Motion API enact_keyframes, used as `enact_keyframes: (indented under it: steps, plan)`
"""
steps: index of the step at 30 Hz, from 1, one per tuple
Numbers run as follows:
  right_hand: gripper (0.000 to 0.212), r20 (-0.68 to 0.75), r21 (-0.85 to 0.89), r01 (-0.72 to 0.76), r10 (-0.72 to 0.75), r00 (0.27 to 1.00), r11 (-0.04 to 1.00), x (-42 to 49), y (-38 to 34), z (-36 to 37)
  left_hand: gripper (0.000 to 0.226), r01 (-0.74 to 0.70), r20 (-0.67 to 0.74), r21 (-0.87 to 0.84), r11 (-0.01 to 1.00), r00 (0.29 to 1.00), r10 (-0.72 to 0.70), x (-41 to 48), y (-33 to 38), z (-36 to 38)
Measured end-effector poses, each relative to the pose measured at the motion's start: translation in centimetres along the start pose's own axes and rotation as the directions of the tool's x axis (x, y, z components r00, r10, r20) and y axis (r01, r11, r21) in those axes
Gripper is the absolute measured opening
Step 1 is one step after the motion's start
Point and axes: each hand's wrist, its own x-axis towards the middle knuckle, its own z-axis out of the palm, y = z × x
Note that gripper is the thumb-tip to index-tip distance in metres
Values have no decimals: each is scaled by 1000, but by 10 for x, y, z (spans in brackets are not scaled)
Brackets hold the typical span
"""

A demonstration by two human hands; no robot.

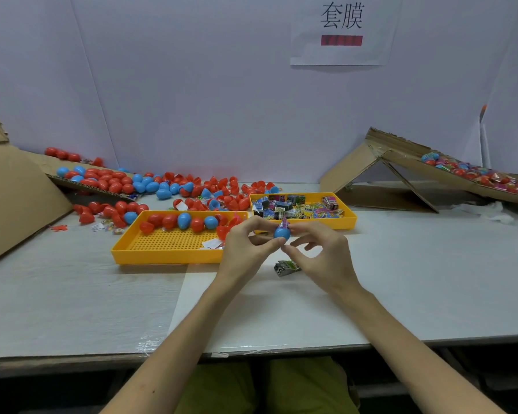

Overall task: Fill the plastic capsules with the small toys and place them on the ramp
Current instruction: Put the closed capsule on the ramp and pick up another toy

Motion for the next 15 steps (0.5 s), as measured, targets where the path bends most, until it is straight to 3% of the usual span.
enact_keyframes:
  steps: [10,15]
  plan:
    - [33,-94,-212,172,-195,976,962,-1,3,3,17,21,-9,8,1000,1000,-21,2,-3,1]
    - [35,-111,-245,214,-246,963,946,-2,2,4,18,94,8,-81,992,996,-94,2,-2,0]
